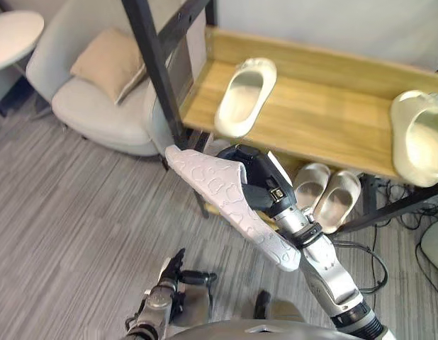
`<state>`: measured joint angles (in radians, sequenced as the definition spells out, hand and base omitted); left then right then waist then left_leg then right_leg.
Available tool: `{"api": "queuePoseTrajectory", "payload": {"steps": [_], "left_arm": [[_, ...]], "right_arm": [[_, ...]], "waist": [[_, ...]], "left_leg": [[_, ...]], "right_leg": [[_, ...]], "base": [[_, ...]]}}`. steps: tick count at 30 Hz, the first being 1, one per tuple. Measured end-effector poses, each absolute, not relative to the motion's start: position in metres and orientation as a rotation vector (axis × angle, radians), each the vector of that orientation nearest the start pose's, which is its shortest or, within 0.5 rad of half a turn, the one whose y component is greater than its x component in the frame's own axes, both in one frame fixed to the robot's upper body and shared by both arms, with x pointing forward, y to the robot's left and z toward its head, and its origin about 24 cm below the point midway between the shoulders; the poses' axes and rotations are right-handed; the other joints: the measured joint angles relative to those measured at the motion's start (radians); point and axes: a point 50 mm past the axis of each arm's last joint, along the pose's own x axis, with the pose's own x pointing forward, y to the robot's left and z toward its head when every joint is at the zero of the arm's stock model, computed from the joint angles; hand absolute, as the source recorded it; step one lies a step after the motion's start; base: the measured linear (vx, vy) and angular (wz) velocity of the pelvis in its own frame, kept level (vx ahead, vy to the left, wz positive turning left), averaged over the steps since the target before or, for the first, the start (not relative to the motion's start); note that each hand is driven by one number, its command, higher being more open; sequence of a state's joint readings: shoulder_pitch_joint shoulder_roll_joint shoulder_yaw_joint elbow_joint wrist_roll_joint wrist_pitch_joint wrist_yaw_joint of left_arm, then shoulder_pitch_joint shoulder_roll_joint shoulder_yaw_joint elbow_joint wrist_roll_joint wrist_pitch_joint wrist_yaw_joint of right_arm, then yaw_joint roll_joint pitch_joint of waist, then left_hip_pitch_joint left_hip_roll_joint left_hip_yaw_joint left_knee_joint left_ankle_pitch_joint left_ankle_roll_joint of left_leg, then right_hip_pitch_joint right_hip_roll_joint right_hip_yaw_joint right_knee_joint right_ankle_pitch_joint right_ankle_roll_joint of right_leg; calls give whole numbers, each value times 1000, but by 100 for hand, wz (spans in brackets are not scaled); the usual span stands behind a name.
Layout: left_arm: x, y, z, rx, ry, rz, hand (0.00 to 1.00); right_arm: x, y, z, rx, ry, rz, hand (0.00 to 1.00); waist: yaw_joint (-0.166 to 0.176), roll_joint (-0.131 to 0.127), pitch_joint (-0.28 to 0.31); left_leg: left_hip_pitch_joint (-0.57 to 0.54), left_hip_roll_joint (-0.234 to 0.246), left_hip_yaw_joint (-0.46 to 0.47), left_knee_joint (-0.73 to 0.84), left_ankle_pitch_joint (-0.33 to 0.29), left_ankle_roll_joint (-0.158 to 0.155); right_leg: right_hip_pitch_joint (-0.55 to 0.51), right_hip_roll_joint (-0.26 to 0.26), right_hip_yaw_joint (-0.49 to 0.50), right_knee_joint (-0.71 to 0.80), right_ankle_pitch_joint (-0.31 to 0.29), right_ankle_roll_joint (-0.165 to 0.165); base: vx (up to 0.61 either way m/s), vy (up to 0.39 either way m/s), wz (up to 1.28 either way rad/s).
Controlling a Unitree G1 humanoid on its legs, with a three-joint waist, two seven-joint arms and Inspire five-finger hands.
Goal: Organize the slippers on the shoe rack
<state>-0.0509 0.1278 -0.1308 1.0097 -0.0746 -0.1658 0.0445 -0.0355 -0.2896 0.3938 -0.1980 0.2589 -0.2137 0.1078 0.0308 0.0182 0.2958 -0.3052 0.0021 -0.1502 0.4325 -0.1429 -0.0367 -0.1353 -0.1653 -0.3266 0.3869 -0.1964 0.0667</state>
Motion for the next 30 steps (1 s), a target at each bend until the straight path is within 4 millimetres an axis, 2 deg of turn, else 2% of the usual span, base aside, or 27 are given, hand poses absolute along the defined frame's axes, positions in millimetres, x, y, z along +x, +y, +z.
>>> {"api": "queuePoseTrajectory", "payload": {"steps": [2, 6, 9, 12, 15, 19, 21, 26, 30], "left_arm": [[181, 178, -126, 116, 749, 15, 100], [197, 183, -114, 79, 674, 58, 100], [203, 200, -107, 101, 636, 120, 100], [208, 205, -101, 62, 589, 156, 100], [216, 200, -93, 38, 528, 157, 100], [228, 196, -83, 10, 471, 164, 100], [234, 197, -76, -11, 432, 180, 100], [241, 199, -67, -60, 384, 267, 100], [245, 196, -61, -81, 352, 267, 100]], "right_arm": [[239, -96, 99, -63, -347, 526, 0], [250, -102, 107, -189, -393, 470, 0], [264, -111, 124, -300, -472, 389, 0], [276, -127, 138, -372, -526, 274, 0], [286, -139, 151, -446, -579, 164, 0], [288, -153, 162, -476, -633, 17, 0], [287, -159, 169, -490, -664, -48, 0], [283, -169, 185, -512, -729, -162, 0], [285, -179, 196, -533, -758, -271, 0]], "waist": [[11, 11, 34], [17, 21, 78], [18, 21, 118], [24, 20, 135], [28, 20, 137], [44, 18, 140], [54, 8, 148], [66, -9, 162], [79, -10, 163]], "left_leg": [[-95, -2, -4, 97, -33, -10], [-220, -8, -6, 210, -60, -11], [-339, -10, -5, 326, -89, -14], [-437, -16, -11, 422, -121, -16], [-524, -23, -14, 522, -155, -15], [-618, -28, -15, 637, -198, -14], [-668, -27, -9, 695, -218, -16], [-758, -26, -5, 784, -238, -21], [-804, -26, -5, 830, -247, -23]], "right_leg": [[-100, -18, 5, 125, -50, -8], [-236, -49, 17, 274, -103, -9], [-359, -67, 32, 404, -144, -16], [-453, -83, 33, 504, -183, -22], [-529, -105, 29, 609, -226, -20], [-617, -122, 42, 726, -278, -20], [-672, -128, 58, 789, -301, -21], [-765, -138, 78, 886, -330, -28], [-809, -143, 85, 935, -344, -30]], "base": [[-268, -21, 8], [-170, -22, 2], [-89, -19, -3], [-50, 2, 4], [-34, 28, 7], [-75, 48, 1], [-71, 42, -8], [-47, 29, -5], [-36, 19, -1]]}}
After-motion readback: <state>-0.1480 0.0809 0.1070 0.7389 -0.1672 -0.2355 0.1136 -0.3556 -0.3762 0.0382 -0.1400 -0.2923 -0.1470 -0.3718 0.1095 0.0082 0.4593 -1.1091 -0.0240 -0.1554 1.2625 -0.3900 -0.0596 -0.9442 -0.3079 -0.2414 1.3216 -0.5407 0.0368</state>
